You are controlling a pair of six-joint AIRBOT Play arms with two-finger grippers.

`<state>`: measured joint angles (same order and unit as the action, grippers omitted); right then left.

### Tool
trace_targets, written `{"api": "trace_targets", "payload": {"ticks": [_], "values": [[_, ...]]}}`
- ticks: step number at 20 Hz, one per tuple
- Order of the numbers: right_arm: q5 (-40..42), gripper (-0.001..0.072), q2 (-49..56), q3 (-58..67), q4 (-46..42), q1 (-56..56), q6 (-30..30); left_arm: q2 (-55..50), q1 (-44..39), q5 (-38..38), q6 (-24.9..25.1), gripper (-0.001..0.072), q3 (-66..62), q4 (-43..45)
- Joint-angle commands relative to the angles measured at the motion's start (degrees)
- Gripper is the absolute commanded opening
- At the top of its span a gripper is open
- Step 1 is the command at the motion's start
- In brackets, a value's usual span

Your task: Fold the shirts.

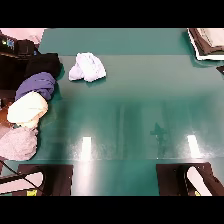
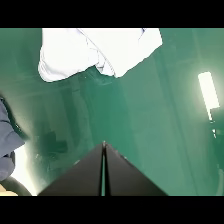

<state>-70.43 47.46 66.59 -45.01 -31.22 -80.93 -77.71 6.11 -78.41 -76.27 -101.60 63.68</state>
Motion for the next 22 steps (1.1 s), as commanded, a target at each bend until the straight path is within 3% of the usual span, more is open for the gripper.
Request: {"api": "trace_targets", "payload": {"ticks": [1,14,19,20,21,22], "values": [[0.0,0.0013,-0.1,-0.2,0.1,0.0,0.0,0.0,0.0,0.0,0.0,0.0025,0.1,0.1],[0.0,0.0013,0.0,-0.4,0.0,0.0,0.0,0.0,0.0,0.1,-0.3,0.0025,0.1,-0.2],[0.0,0.0014,0.0,-0.4,0.5,0.0,0.0,0.0,0.0,2.7,0.2,0.0025,0.2,-7.2],[0.0,0.0014,0.0,-0.4,0.5,0.0,0.0,-0.1,0.0,5.1,0.6,0.0185,1.0,-8.5],[0.0,0.0014,0.0,-0.4,0.5,0.0,0.0,-0.5,-0.4,8.1,0.6,0.0466,2.3,-8.9],[0.0,0.0014,0.0,-0.4,0.5,0.0,0.0,-1.5,-1.3,10.1,0.7,0.0499,3.4,-8.8]]}}
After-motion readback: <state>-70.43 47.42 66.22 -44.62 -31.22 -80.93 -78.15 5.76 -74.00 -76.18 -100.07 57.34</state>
